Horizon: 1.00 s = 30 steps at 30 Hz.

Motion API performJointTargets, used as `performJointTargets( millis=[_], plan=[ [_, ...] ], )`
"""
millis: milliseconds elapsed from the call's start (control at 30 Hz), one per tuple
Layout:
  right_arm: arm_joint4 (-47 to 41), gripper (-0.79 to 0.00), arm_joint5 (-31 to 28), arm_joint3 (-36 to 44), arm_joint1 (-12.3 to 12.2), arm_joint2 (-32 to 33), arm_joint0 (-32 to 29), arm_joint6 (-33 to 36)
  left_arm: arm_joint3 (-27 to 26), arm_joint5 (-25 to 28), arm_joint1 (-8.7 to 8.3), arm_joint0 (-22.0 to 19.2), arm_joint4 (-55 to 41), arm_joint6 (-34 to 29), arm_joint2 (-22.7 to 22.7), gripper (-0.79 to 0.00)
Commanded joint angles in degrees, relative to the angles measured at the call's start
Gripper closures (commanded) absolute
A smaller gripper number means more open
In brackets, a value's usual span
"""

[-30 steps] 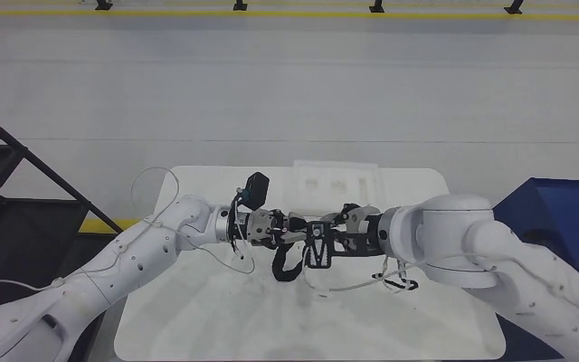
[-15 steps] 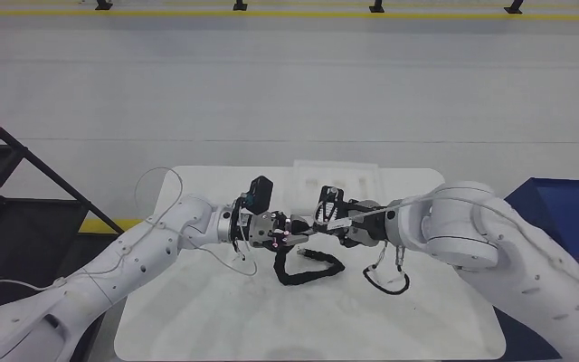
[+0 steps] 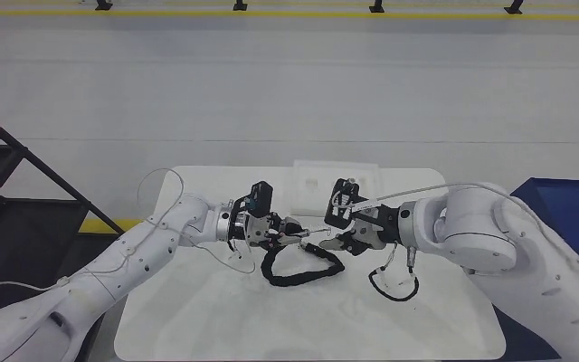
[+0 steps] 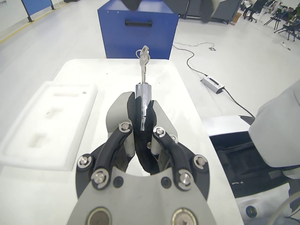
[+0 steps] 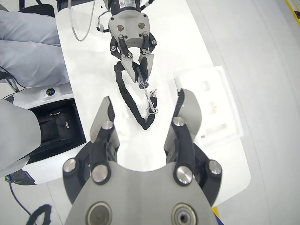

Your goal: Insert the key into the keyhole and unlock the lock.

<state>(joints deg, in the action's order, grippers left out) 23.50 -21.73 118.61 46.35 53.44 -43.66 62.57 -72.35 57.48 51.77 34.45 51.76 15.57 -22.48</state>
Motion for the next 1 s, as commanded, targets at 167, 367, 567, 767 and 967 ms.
performJointTargets(
  millis=[167,367,567,767,967],
  plan=[
    [-0.53,-0.785,-1.86,-0.40,-0.23,1.70,-2.82,-4.29,4.68,-0.98,2.31,0.01,9.03,-1.01,0.58,0.000],
    [-1.15,-0.785,-4.05,-2.40,0.28,0.83,-3.61,-8.65,8.53,-1.95,4.59,-0.72,17.28,-0.30,1.92,0.000],
    [-1.89,-0.785,-6.03,-7.08,1.21,-0.45,-3.82,-14.78,13.79,-1.55,7.42,-1.81,23.37,2.70,3.43,-0.785],
    [-0.59,-0.785,-8.86,-12.85,2.19,-1.71,-2.13,-18.11,18.50,0.52,9.28,-4.16,22.92,7.75,2.19,-0.785],
    [1.19,-0.785,-14.87,-19.77,3.33,-1.54,1.90,-23.82,20.12,0.52,9.48,-8.89,19.04,15.07,2.18,-0.785]
  ],
)
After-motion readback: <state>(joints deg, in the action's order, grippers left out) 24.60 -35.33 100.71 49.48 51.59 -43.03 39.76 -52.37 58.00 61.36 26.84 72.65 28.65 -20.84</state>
